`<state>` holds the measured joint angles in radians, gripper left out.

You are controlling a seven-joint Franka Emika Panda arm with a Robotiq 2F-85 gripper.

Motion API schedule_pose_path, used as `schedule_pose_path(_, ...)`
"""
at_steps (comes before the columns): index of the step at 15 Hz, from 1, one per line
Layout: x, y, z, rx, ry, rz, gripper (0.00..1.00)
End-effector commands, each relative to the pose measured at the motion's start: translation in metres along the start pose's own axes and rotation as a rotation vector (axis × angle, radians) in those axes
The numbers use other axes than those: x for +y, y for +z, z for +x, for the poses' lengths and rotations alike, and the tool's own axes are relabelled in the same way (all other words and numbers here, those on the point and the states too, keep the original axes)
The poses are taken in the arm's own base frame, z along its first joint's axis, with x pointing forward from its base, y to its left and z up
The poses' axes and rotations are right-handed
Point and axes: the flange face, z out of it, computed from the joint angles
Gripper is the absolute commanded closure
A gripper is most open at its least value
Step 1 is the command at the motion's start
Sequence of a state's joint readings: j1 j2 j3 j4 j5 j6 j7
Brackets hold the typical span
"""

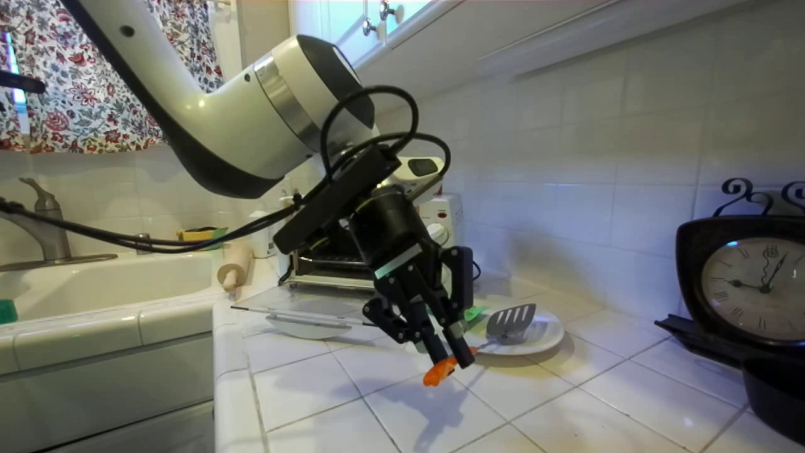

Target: Use the spatula to pick up the green packet and put it into the microwave

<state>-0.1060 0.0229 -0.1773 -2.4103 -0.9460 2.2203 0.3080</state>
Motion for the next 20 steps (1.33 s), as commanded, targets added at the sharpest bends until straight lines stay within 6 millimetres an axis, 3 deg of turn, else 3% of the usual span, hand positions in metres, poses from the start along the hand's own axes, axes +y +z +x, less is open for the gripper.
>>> schedule_pose_path(1, 0.005, 0.001, 0.014, -0.028, -0.017, 0.044, 0.95)
schedule_pose_path(8, 0.003, -0.002, 0.025, -0.029, -0.056, 0.065, 0.95)
schedule_pose_path(20, -0.012, -0.003, 0.024, -0.051, -0.127, 0.081, 0.95)
